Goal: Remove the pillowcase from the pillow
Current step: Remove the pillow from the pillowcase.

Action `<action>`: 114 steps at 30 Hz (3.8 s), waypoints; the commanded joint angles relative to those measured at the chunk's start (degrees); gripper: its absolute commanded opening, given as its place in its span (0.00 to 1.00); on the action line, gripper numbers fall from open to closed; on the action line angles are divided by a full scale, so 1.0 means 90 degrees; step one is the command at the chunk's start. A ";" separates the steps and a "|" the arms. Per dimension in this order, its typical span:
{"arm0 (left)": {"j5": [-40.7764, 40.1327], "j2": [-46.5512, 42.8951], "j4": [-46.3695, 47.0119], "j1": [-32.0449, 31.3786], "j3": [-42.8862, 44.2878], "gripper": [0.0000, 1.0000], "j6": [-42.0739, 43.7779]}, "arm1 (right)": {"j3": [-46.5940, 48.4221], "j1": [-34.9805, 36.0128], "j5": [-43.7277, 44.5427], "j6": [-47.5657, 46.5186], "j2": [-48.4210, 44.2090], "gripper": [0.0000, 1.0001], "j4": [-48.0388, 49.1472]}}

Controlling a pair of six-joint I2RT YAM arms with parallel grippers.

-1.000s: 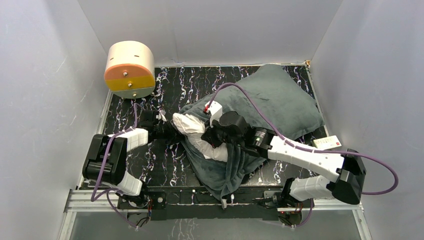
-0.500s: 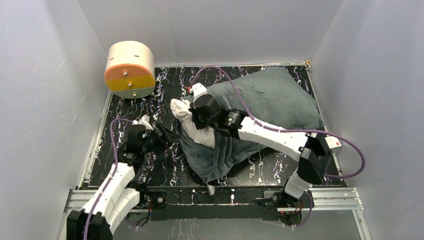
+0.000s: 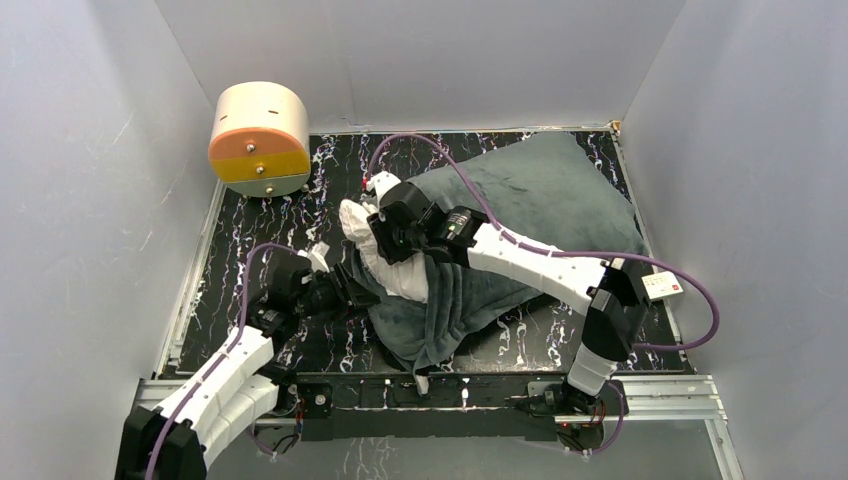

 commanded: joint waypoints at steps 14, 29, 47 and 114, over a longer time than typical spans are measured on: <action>-0.0105 0.0288 0.0586 -0.0470 -0.0157 0.00 -0.0104 | -0.0071 0.1020 0.2296 -0.0127 0.0042 0.77 -0.0932; -0.0114 -0.0438 -0.0184 -0.0471 -0.0181 0.00 -0.0007 | 0.0406 0.0844 0.4356 -0.0844 0.0639 0.00 0.1388; 0.0378 -0.2849 -0.2845 -0.0499 0.0478 0.00 0.0010 | 0.0539 -0.0024 0.5111 -0.1863 0.1252 0.00 0.5026; -0.1050 -0.1962 -0.2242 -0.1114 -0.0790 0.00 -0.0676 | 0.2547 -0.1426 0.0811 -0.0194 0.0156 0.00 0.1406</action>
